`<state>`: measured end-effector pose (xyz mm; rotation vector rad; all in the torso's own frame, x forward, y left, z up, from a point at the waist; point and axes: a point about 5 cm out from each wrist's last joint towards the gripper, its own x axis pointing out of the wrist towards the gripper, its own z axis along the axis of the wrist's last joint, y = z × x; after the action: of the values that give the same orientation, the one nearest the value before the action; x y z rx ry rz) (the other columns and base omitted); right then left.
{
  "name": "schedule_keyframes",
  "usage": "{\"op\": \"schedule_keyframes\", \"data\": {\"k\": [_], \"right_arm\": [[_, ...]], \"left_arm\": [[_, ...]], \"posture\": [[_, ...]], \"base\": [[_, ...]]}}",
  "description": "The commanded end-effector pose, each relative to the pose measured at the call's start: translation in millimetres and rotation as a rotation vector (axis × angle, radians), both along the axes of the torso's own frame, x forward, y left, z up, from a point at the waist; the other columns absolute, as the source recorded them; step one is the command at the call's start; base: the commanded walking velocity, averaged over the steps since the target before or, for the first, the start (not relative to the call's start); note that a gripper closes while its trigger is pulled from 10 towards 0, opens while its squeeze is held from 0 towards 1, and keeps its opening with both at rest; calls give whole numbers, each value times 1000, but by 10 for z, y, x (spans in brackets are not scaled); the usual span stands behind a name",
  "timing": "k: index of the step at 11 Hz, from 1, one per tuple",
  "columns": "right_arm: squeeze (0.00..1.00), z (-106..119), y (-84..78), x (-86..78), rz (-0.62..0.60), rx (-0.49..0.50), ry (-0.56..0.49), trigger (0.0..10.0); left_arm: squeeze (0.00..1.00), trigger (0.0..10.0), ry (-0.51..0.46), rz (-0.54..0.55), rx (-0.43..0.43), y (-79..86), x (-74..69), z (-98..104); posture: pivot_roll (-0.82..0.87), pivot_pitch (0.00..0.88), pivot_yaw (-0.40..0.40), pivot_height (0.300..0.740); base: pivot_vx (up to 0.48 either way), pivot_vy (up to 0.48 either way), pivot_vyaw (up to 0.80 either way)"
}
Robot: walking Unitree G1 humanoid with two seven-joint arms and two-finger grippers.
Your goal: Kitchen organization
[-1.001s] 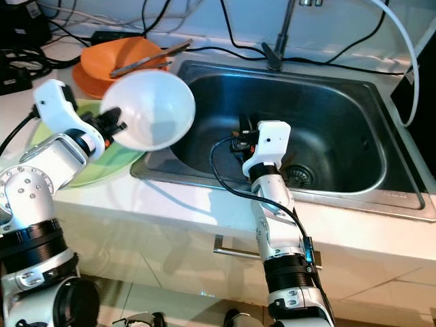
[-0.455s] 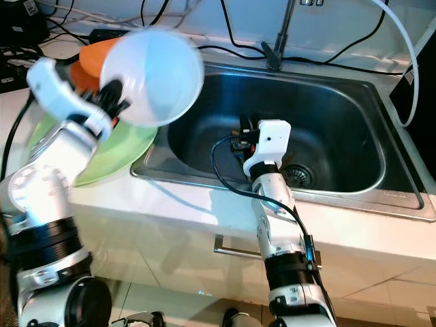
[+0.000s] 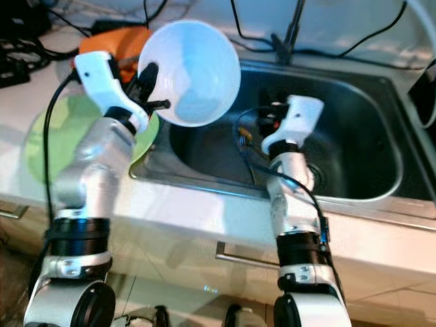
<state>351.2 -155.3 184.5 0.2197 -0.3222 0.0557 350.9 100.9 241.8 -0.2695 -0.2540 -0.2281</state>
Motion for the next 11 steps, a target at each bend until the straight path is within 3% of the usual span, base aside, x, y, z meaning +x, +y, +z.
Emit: {"op": "schedule_keyframes", "data": {"k": [1,3,6,9,10,11], "right_arm": [[1000,100,-31,13,-1,31,-28,10000],[1000,174,-138,18,-16,76,-50,10000],[1000,307,-206,23,23,171,-76,10000],[1000,365,-157,7,139,218,-78,10000],[886,343,-97,-18,235,224,-43,10000],[0,307,-66,-26,276,218,-12,10000]], "left_arm": [[0,10000,-68,6,42,-17,-17,23],[0,10000,-130,14,150,-69,3,-45],[0,10000,-168,5,245,-183,48,-145],[0,10000,-189,2,256,-220,57,-170],[0,10000,-209,13,246,-209,70,-150],[0,10000,-214,14,240,-207,70,-143]], "posture": [[68,34,26,740],[66,33,28,740],[54,51,27,740],[50,58,25,740],[50,61,26,740],[48,62,27,740]], "base": [[0,0,0],[0,0,0],[0,0,0],[0,0,0],[0,0,0],[0,0,0]]}}
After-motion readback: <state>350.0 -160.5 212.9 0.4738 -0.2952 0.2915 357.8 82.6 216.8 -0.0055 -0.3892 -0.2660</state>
